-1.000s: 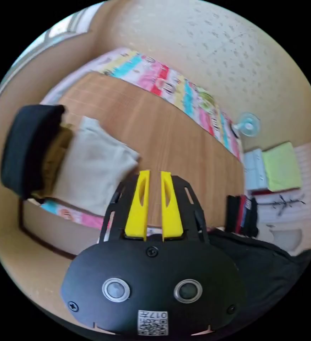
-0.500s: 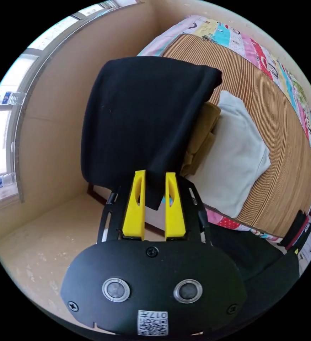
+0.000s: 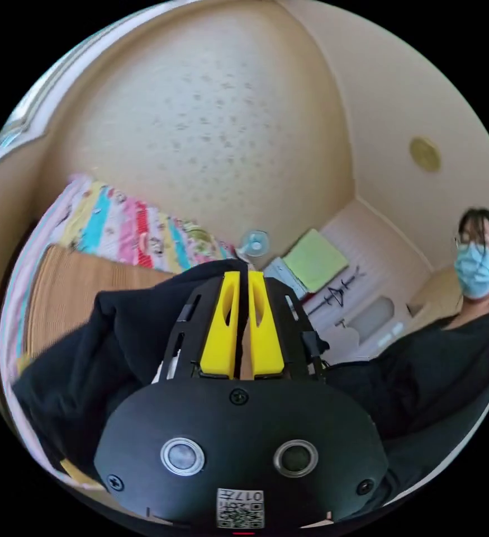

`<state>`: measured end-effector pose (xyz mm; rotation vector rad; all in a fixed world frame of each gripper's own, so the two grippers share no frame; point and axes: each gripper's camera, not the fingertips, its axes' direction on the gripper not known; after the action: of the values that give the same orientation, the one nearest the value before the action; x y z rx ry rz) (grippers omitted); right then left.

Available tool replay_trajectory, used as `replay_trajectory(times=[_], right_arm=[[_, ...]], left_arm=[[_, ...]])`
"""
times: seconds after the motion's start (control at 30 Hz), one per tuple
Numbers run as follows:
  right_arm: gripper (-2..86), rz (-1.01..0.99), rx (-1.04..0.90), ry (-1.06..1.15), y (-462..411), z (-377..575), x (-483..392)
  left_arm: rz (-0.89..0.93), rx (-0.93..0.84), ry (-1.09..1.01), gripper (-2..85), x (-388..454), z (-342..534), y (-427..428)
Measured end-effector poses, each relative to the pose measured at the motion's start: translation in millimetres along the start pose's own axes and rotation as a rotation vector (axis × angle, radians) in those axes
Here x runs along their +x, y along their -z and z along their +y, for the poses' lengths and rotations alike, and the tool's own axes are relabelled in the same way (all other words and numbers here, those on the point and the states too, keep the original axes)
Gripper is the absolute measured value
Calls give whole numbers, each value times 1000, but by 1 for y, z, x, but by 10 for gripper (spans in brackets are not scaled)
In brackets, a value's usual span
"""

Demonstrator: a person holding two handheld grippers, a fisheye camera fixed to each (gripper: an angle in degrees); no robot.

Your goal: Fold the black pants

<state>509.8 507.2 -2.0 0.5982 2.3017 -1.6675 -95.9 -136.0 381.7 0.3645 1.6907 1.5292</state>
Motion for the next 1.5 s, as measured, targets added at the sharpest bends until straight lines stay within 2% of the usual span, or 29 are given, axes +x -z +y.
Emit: replay_trajectory(times=[0.07,0.13,0.2,0.3,0.33,0.37,0.43,0.53,0.63,0.7,0.77,0.87,0.9,0.97,1.13,1.2,1.27,1.37,1.43,1.47,1.5], right_arm=[[17,31,-134,6,-36,-10,-1],[27,86,-260,23,-70,-15,-6],[51,107,-390,51,-107,-16,-11],[193,132,-607,6,-176,-11,0],[278,130,-704,-5,-205,-7,11],[332,118,-791,-21,-231,-2,25],[354,121,-875,-66,-263,3,51],[325,75,-955,-169,-295,12,99],[284,51,-737,-142,-267,0,114],[263,11,-728,-57,-254,-4,109],[238,-193,-725,-10,-243,-5,104],[213,-461,-807,106,-260,4,82],[208,-481,-844,146,-267,7,73],[190,-454,-1035,369,-296,32,28],[157,-289,-1390,868,-335,120,-46],[145,-248,-1487,1002,-349,153,-53],[128,-208,-1618,1114,-372,190,-40],[106,-237,-1765,1096,-416,220,-2],[91,-283,-1827,1041,-445,231,26],[81,-309,-1864,1007,-465,237,45],[76,-318,-1884,990,-475,240,54]], left_arm=[[161,-18,-140,12,45,-8,-36],[449,-13,-276,10,100,0,-76],[627,-16,-322,9,134,15,-106],[824,-105,-305,8,181,44,-166],[874,-173,-313,8,200,58,-192],[891,-213,-318,8,209,65,-204],[904,-317,-289,8,236,90,-248],[993,-436,-248,12,266,117,-300],[894,-564,-319,20,297,137,-330],[864,-604,-352,26,303,141,-339],[876,-644,-337,34,303,143,-352],[920,-669,-307,47,294,140,-366],[917,-664,-313,51,286,136,-366],[862,-640,-321,57,267,125,-359],[347,-535,-183,103,173,80,-328],[307,-457,-89,115,134,63,-320],[377,-372,45,126,92,50,-325],[602,-315,335,164,23,50,-378],[819,-393,586,180,-22,72,-451],[887,-417,638,180,-29,80,-470],[1050,-457,744,176,-40,95,-508]])
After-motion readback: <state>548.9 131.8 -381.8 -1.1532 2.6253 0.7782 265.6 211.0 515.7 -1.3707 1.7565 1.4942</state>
